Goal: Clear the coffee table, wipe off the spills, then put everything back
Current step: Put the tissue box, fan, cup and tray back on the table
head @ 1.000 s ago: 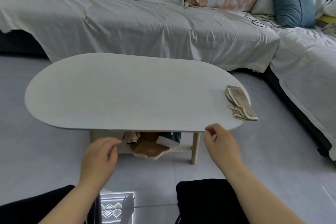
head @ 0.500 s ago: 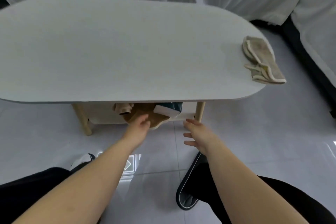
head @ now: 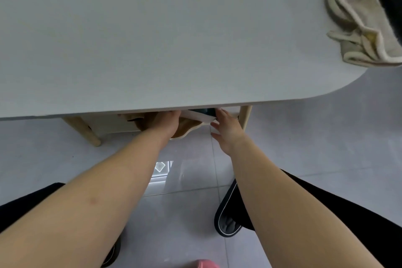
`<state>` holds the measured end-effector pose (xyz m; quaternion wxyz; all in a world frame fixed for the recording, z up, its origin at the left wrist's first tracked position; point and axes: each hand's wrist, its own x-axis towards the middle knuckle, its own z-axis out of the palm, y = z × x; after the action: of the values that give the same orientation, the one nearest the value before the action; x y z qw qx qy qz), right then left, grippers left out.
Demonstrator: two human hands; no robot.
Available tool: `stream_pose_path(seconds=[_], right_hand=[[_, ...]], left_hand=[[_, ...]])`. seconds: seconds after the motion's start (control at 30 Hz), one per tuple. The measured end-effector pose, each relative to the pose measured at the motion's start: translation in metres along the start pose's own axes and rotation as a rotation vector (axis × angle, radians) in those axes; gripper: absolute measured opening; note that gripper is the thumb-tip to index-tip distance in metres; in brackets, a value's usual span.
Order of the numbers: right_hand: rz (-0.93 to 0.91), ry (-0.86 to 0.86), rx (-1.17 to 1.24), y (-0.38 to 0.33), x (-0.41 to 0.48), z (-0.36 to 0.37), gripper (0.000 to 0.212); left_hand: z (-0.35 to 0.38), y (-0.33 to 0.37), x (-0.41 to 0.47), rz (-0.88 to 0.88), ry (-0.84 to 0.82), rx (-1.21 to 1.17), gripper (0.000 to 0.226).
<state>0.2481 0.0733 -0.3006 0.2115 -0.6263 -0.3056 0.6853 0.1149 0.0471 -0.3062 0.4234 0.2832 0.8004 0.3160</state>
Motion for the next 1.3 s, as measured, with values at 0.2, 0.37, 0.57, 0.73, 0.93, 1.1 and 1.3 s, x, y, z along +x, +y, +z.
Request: stream_pose_path(seconds=[0.2,0.37,0.57,0.73,0.93,1.1,1.3], right_hand=[[0.049,0.009,0.025,0.009,-0.005,-0.003,0.04],[0.065,0.082,-0.031,0.013,-0.023,-0.004,0.017],[0.046,0.055,-0.089,0.022,-0.083,-0.003,0.019],[0.008,0.018,-0.09,0.035,-0.152,-0.005,0.018],[-0.049,-0.09,0.068,0.038,-0.228,-0.007,0.017],[-0.141,-0.088,0.067,0.036,-0.266,-0.005,0.011],[-0.365,-0.06,0.043,-0.02,-0.275,0.001,0.013]], left_hand=[[-0.003,-0.012,-0.02,-0.01,-0.102,-0.113,0.048],[-0.003,-0.023,-0.047,-0.012,-0.156,-0.23,0.047],[-0.018,-0.025,-0.102,-0.028,-0.125,-0.414,0.026],[-0.038,-0.024,-0.157,0.011,-0.024,-0.517,0.016],[-0.07,-0.026,-0.229,0.081,-0.034,-0.647,0.014],[-0.089,-0.014,-0.261,0.179,-0.048,-0.641,0.013],[-0.108,0.031,-0.258,0.385,-0.011,-0.587,0.015]])
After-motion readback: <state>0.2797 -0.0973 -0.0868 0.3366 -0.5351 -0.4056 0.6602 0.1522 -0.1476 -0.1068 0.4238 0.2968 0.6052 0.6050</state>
